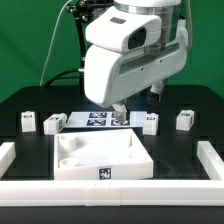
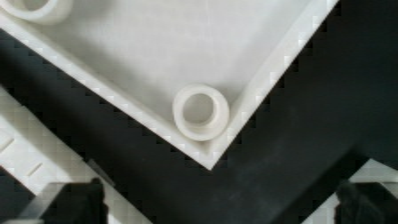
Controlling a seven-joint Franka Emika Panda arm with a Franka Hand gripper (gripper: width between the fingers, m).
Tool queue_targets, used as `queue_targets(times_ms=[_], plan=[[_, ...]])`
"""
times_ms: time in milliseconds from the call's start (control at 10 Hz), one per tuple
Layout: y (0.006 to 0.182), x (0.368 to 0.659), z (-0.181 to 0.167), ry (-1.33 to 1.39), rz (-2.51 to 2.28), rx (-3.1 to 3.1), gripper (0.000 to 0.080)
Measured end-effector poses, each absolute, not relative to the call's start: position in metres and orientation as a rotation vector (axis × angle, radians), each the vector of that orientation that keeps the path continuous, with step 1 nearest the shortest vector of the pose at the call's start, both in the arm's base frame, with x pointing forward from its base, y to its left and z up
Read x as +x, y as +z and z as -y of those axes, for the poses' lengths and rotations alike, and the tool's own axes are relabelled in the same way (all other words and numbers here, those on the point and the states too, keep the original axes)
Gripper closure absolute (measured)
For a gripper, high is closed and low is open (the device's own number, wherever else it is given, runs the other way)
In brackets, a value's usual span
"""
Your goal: Assemble one leg
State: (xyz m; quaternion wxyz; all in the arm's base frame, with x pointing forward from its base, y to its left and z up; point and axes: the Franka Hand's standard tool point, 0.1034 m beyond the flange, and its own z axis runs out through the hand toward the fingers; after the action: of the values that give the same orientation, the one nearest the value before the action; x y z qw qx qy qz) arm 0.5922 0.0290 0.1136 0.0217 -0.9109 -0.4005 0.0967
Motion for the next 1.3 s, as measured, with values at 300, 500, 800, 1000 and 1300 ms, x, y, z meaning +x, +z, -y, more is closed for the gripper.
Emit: queue_targets(times_ms=[300, 500, 800, 1000, 1300], plan=[[0.114, 0.592, -0.029, 0.303, 1.230, -2.827, 0.0150], [0.114, 0.592, -0.029, 0.303, 1.231, -2.827, 0.0150], [0.109, 0.586, -0.029, 0.259, 1.271, -2.820, 0.0150], [0.101, 0.563, -0.016, 0.227, 1.370, -2.768, 0.0150], [0.086, 0.546, 0.002, 0.106, 1.396, -2.784, 0.0150]])
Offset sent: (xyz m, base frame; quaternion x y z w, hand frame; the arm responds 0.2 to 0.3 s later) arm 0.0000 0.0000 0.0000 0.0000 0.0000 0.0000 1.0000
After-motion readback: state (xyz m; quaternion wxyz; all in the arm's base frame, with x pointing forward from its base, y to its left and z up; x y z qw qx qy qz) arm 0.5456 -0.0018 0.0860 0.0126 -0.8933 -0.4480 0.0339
